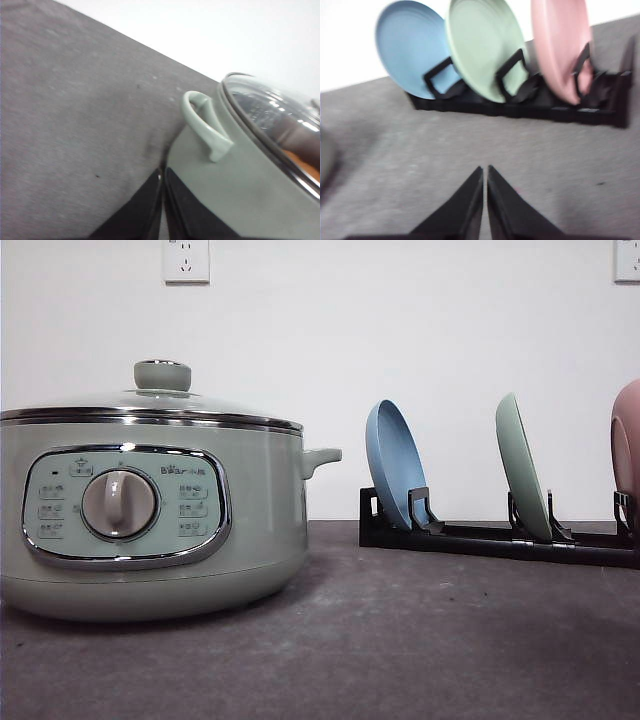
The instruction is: Transfer potato from steamer to green plate
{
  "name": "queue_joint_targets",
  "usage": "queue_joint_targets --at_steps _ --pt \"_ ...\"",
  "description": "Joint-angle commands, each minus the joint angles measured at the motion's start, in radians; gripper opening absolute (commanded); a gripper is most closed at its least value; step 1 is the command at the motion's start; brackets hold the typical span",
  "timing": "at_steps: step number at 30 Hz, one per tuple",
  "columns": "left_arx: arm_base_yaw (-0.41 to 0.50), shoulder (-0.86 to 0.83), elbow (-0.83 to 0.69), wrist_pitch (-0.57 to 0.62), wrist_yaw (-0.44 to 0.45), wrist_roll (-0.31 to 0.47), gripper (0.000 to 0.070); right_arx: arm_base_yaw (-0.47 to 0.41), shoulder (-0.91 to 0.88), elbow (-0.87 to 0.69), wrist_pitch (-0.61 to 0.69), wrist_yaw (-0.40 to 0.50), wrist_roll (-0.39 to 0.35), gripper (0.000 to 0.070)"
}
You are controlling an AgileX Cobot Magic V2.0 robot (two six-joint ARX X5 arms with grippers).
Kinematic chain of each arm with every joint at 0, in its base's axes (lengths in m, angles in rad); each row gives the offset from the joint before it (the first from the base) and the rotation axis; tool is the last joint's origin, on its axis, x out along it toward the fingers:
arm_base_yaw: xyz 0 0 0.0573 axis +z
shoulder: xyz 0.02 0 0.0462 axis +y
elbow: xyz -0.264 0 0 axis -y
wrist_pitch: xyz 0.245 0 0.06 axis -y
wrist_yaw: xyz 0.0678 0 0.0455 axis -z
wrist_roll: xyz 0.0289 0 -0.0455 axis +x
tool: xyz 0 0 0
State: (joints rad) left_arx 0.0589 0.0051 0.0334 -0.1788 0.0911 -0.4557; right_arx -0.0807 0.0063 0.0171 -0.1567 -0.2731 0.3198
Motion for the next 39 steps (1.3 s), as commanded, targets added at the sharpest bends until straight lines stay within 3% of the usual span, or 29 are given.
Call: queue_joint_targets --at_steps 1,12,19,25,39 --pt "0.002 -0.002 0.010 -0.009 0.032 -0.055 0.0002 -0.002 -0.003 0.014 0.001 -0.015 0.056 0.0000" --pt "0.002 0.027 0.212 -0.079 0.071 -0.056 0.0003 -0.002 0.012 0.205 -0.016 -0.015 0.074 0.0000" --pt "0.002 0.129 0.408 -0.178 0.084 0.054 0.0003 -0.002 0.099 0.376 -0.063 -0.017 0.043 0.0000" --pt "0.002 0.272 0.572 -0.260 0.198 0.160 0.0003 -0.002 0.228 0.537 -0.160 -0.049 -0.039 0.0000" --pt "-0.030 0.606 0.913 -0.590 0.426 0.387 0.0002 0.015 0.570 0.918 -0.547 -0.185 -0.294 0.0000"
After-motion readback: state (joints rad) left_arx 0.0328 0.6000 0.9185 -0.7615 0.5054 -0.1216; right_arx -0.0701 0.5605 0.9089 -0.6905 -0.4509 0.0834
